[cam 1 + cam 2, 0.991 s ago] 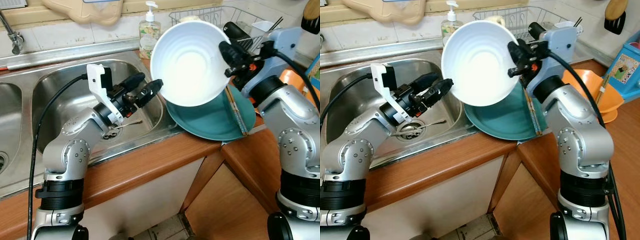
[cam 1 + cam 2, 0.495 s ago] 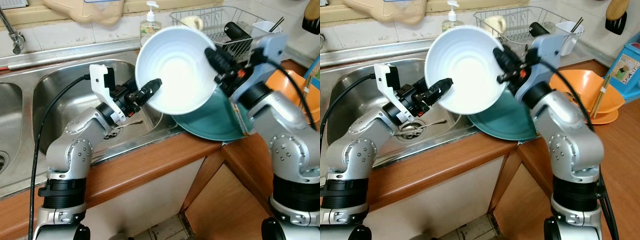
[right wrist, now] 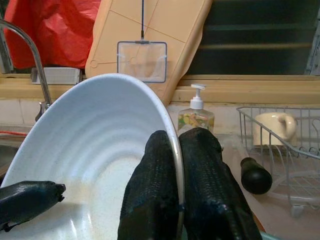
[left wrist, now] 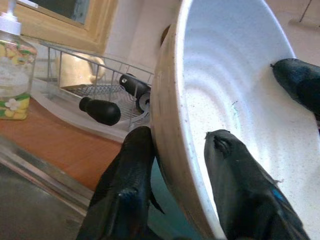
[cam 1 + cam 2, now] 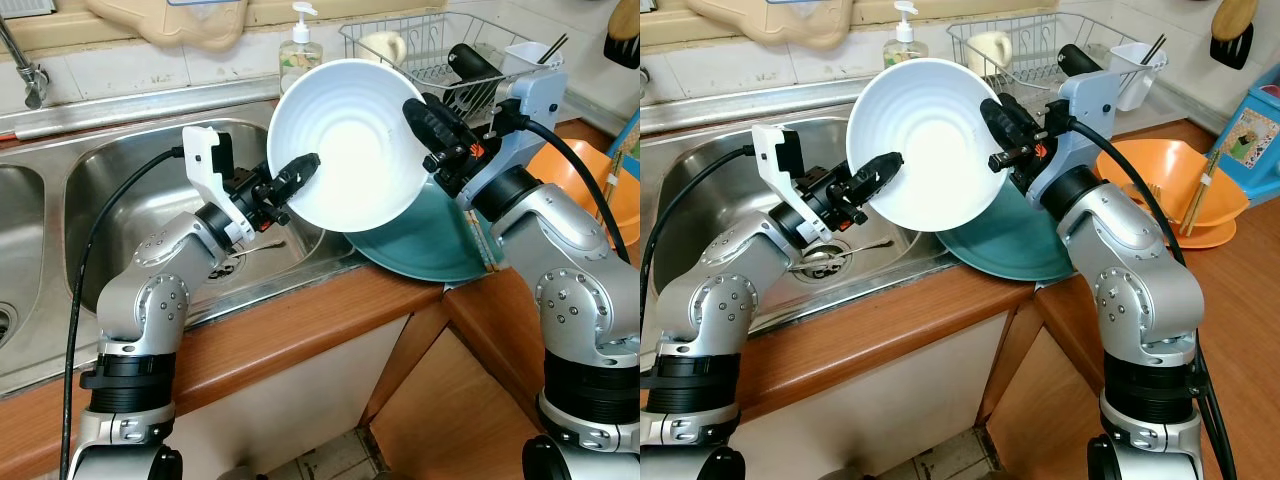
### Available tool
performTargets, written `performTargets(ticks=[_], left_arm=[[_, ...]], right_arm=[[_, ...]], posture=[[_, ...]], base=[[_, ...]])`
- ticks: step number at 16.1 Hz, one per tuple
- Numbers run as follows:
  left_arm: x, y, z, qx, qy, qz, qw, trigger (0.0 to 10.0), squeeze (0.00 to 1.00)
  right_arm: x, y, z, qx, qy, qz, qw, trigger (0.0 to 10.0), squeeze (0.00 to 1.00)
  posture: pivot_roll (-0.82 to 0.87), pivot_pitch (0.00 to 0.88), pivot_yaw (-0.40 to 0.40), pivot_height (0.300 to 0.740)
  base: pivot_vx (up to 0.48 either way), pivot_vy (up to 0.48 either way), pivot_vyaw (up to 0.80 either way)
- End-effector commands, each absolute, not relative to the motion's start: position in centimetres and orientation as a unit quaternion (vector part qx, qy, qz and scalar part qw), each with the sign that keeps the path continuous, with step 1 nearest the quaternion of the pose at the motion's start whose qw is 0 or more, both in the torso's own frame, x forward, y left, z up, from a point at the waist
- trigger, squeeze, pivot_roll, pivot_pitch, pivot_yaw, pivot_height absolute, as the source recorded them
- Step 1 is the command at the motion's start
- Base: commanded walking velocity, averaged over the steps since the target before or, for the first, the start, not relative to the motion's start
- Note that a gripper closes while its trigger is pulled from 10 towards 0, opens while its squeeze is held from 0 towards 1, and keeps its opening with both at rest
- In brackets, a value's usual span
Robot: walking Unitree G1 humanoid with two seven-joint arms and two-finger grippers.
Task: Kitchen organization
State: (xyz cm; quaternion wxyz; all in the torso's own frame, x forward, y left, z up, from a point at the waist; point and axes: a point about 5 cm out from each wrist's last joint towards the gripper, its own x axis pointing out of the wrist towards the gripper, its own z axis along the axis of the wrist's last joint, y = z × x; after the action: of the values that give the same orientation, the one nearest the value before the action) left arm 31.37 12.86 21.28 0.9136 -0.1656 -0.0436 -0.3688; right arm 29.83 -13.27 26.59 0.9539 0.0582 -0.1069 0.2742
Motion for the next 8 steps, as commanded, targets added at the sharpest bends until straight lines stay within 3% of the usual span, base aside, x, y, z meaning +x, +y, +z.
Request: performTargets(ticks=[1,8], left_arm=[[31.62,12.96,21.42,-0.159,-0.044,-0.361,0.918,0.0,0.00],[31.95,12.93,21.50,-0.156,-0.044,-0.350,0.923,0.0,0.00]], right_arm=[[29.37,-13.22,27.70,0.059,-0.135,0.282,0.948,0.0,0.00],[29.43,-13.15,27.74,0.055,-0.136,0.281,0.948,0.0,0.00]], posture=[[-0.19,0.000,-0.008,0.740],[-0.19,0.000,-0.006,0.740]], base=[[0.000,0.000,0.00],[0.000,0.000,0.00]])
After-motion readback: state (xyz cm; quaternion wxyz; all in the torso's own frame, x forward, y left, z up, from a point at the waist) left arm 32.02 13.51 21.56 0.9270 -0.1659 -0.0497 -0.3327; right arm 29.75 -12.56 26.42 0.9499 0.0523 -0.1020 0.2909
